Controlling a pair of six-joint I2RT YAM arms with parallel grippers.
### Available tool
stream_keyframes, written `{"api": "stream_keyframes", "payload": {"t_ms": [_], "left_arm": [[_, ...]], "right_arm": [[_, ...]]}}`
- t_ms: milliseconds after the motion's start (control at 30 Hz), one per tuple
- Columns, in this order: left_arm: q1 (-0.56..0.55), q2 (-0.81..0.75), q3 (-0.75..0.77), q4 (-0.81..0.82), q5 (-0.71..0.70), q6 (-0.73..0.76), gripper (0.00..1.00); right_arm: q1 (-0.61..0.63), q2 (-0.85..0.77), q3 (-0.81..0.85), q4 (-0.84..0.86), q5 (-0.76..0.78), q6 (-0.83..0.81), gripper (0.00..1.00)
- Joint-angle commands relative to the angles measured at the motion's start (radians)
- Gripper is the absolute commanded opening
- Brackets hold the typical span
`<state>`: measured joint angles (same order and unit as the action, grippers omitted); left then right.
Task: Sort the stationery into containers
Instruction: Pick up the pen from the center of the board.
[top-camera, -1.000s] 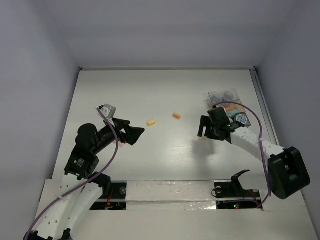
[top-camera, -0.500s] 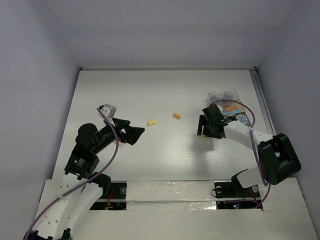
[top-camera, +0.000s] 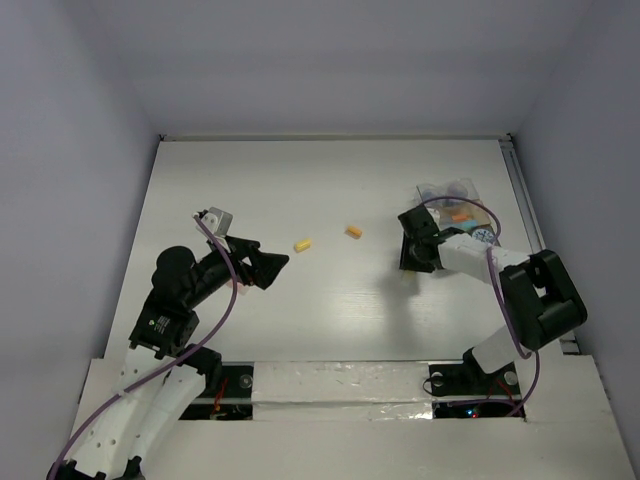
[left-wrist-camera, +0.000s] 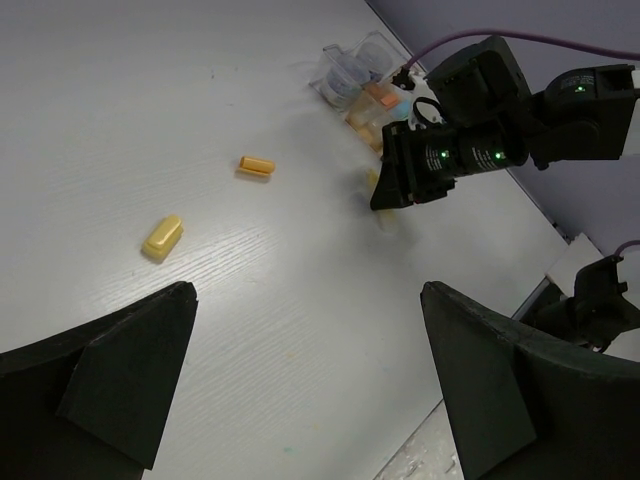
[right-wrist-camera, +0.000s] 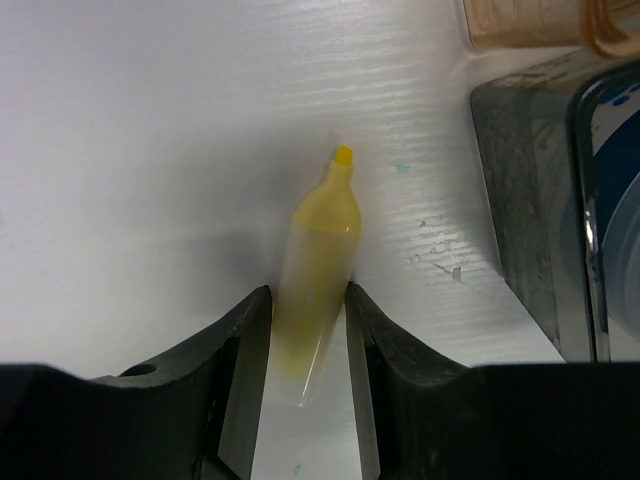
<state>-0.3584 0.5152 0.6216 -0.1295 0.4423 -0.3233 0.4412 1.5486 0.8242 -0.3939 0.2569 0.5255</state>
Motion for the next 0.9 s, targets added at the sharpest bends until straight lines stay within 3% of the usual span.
{"api": "stream_keyframes", "payload": {"t_ms": [0,67,167,200,300,467,633,867], "left_arm": [[-0.004,0.006,0.021,0.048,0.007,0.004,0.93],[-0.004,0.009,0.021,0.050,0.010,0.006,0.93],[-0.004,0.016,0.018,0.051,0.018,0.004,0.91],[-0.004,0.017,0.018,0.054,0.022,0.004,0.90],[-0.004,0.031,0.013,0.062,0.036,0.003,0.86],[-0.004,0.089,0.006,0.079,0.108,-0.005,0.80],[-0.004,0.131,0.000,0.088,0.154,-0.010,0.70],[-0.004,0.152,-0.003,0.088,0.150,-0.013,0.61]], "right_arm": [[0.014,0.045,0.015,0.070,-0.001,-0.004,0.41],[0.014,0.067,0.015,0.079,-0.007,-0.009,0.40],[0.014,0.079,0.019,0.090,-0.007,-0.013,0.29],[0.014,0.077,0.023,0.092,-0.001,-0.016,0.21],[0.036,0.039,0.012,0.119,0.004,-0.024,0.15],[0.131,-0.074,0.026,0.182,0.010,-0.022,0.14],[0.307,-0.165,0.093,0.331,-0.028,0.031,0.14],[0.533,-0.099,0.246,0.538,0.073,0.004,0.14]]}}
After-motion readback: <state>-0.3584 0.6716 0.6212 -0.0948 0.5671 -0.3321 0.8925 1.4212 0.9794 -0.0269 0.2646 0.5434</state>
